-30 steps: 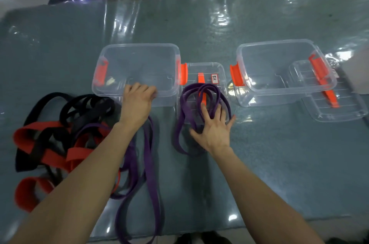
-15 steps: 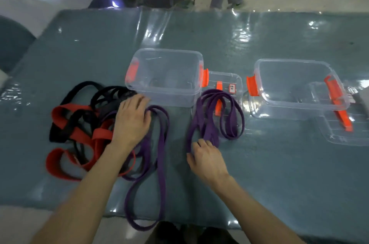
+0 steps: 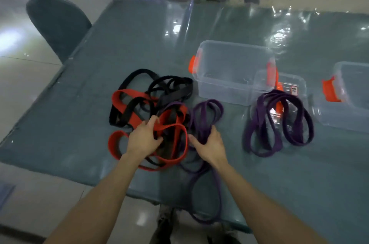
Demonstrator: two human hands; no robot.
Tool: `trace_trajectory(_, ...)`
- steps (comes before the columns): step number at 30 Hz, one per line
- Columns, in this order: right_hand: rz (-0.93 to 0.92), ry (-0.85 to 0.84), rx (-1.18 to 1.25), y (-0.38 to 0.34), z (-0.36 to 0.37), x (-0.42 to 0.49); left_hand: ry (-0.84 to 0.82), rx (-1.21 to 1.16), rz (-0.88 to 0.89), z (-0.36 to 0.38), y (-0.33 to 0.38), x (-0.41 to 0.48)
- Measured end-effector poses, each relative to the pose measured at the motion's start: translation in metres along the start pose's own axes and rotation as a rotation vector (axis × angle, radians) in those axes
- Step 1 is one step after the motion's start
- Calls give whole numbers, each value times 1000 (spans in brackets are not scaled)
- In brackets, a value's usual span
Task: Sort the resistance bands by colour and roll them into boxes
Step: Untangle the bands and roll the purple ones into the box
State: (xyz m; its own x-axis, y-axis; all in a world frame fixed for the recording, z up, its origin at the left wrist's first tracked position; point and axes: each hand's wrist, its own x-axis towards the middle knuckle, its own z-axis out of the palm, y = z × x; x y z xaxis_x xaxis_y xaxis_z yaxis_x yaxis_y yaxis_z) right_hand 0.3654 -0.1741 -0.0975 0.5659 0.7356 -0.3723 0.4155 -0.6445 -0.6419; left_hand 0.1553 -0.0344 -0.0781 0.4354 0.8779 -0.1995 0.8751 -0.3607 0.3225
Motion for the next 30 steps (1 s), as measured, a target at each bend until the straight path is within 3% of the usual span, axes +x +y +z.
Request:
trace_trajectory(4,-24,-75,1,-67,43,-4,108,-320,94,-40,-49,16)
trace_trajectory(7,-141,-97,147,-130,63,-2,243,-328,181,-87,-76,31)
trace_trajectory(11,-256,-76,199,-183,80,9,478,-384,166,-144,-110,52)
trace_trajectory(13,-179,28,99,-185,81,14,379,-359,198,-154,-127,54)
trace_trajectory(16,-205,235,22,-180,80,4,-35,-453,206,-146,-147,48)
trace_trajectory(19,-375,60,-28,-189,88,-2,-246,-570,156,-130,-165,32)
trace_trajectory(22,-340,-104,-194,-199,99,2,-83,-600,78,-120,-177,17)
trace_trajectory(25,-347,-59,-313,-202,109,6,-67,-739,-60,-114,-185,10)
trace_trajectory(27,-427,0,-383,-202,115,9,-67,-585,-60,-111,-194,6)
trace_trajectory(30,-589,25,-430,-187,118,-5,212,-504,-111,-113,-201,14)
